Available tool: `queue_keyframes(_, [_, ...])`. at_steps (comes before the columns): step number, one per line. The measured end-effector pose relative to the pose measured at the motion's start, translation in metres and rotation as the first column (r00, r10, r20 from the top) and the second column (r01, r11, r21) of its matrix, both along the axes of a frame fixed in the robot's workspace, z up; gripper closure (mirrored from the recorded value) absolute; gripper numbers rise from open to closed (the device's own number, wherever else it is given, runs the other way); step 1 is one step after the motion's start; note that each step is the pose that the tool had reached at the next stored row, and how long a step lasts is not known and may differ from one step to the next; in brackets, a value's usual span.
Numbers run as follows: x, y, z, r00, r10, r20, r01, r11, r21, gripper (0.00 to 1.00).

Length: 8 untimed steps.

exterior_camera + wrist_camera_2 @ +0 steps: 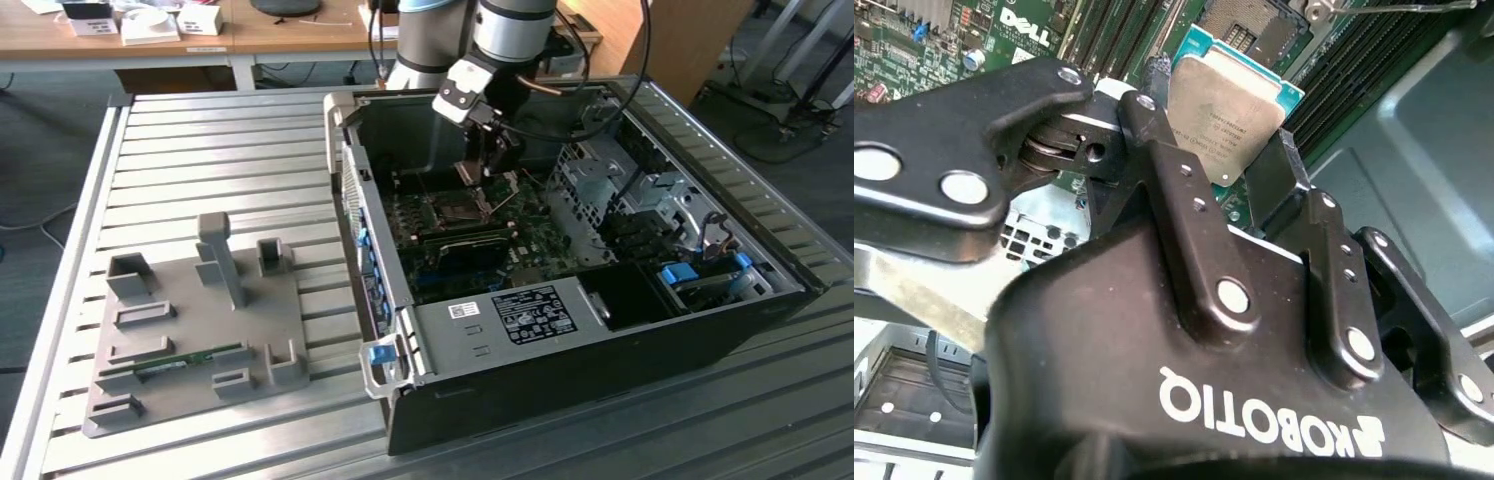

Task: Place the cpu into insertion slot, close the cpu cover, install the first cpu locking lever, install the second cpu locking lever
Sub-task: 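Place the cpu into insertion slot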

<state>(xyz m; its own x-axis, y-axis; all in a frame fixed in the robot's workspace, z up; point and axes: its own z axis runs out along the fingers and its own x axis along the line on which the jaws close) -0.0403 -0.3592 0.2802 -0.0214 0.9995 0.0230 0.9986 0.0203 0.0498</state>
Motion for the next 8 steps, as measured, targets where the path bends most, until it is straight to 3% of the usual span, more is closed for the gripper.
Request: queue_keyframes(8, [0.0,0.0,-0.0062,0.9999,-0.017,0.0002,0.017,0.9999,0.0002,0.46])
